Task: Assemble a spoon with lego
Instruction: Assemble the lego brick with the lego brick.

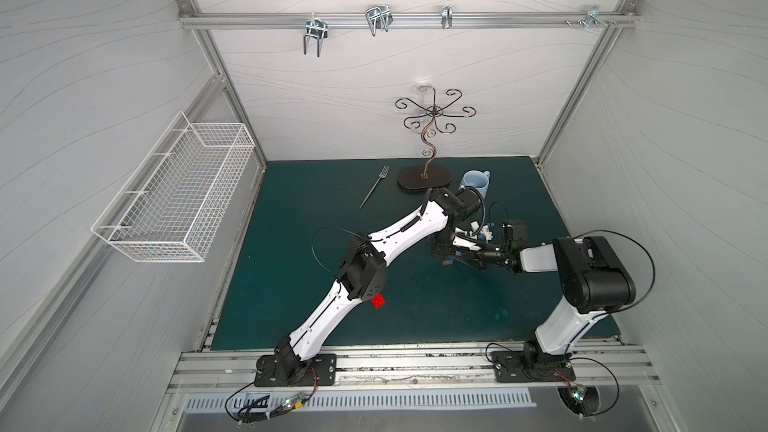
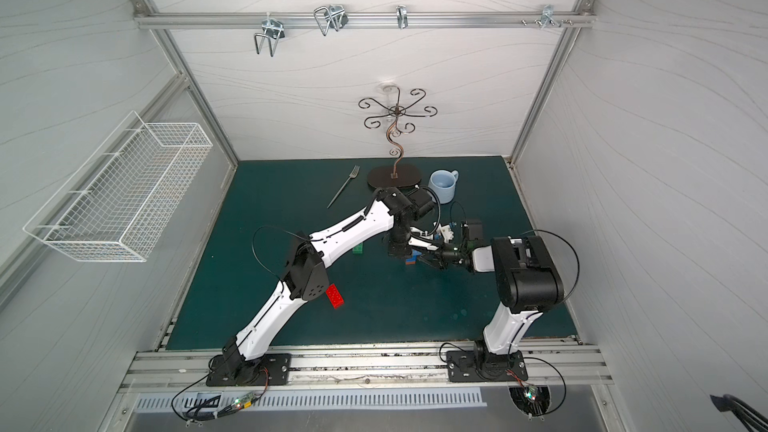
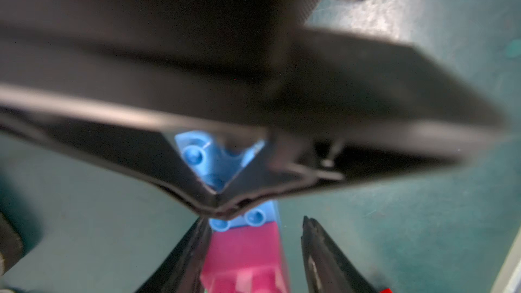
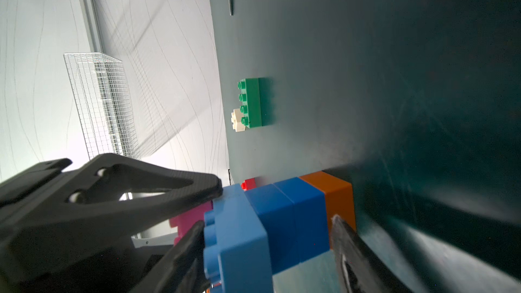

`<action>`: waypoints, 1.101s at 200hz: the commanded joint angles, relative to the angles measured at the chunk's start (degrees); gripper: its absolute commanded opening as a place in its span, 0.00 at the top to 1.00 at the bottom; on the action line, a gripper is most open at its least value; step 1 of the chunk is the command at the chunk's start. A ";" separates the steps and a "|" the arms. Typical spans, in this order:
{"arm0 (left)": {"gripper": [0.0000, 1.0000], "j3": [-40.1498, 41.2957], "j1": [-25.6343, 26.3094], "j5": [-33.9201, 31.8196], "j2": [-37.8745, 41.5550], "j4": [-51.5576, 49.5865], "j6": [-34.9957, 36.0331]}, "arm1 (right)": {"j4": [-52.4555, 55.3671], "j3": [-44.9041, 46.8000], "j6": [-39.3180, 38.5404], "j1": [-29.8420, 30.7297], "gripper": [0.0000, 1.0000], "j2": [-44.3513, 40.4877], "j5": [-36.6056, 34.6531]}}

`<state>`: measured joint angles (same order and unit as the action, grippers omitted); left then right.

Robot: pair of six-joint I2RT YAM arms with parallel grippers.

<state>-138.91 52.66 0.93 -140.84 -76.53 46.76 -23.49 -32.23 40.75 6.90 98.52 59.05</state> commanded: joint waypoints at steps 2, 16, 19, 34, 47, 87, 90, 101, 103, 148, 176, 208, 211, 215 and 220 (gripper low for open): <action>0.43 0.22 0.16 -1.24 0.12 1.49 1.76 | -0.10 0.60 0.37 -0.26 0.28 -0.37 0.28; 0.43 0.22 -0.07 -1.42 0.16 1.83 1.82 | -0.77 0.93 0.81 -0.52 0.27 -0.56 0.46; 0.43 0.22 -0.17 -1.40 0.20 1.83 1.90 | -1.02 1.00 0.95 -0.48 0.27 -0.53 0.51; 0.43 0.31 -0.52 -1.45 0.13 2.04 2.24 | -1.15 1.06 1.00 -0.66 0.27 -0.50 0.59; 0.43 0.31 -0.80 -2.21 0.03 2.35 2.03 | -1.30 1.11 1.01 -0.70 0.27 -0.52 0.63; 0.43 0.81 -1.47 -2.69 0.51 2.42 2.02 | -1.56 1.20 1.06 -0.70 0.26 -0.87 0.81; 0.43 0.83 -1.46 -2.69 0.60 2.44 2.09 | -1.61 1.20 1.03 -0.74 0.26 -0.94 0.84; 0.42 1.22 -1.55 -2.35 0.82 2.65 2.10 | -2.00 1.33 1.15 -0.66 0.26 -1.10 0.92; 0.42 1.26 -1.56 -2.45 0.85 2.80 2.10 | -2.13 1.37 1.19 -0.66 0.26 -1.13 0.97; 0.40 3.12 -1.78 -4.56 1.57 5.42 2.02 | -2.86 1.90 1.40 -0.66 0.24 -2.35 0.98; 0.37 3.29 -2.15 -4.79 1.75 6.32 2.10 | -2.99 2.08 1.43 -0.67 0.24 -2.65 0.98; 0.36 3.47 -2.47 -4.71 1.75 6.04 2.28 | -5.01 2.56 2.32 -0.68 0.23 -3.07 1.59; 0.36 3.47 -2.49 -4.71 1.75 6.11 2.28 | -5.68 2.73 2.69 -0.68 0.23 -3.11 1.79; 0.35 3.47 -2.48 -4.79 1.71 6.12 2.21 | -6.35 2.85 3.10 -0.67 0.23 -3.23 2.01; 0.35 3.47 -2.48 -4.73 1.74 6.11 2.19 | -6.88 2.87 3.35 -0.62 0.23 -3.24 2.11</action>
<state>-136.20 51.62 -1.08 -139.98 -71.46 48.71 -25.96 -30.55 43.86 6.13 97.71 58.08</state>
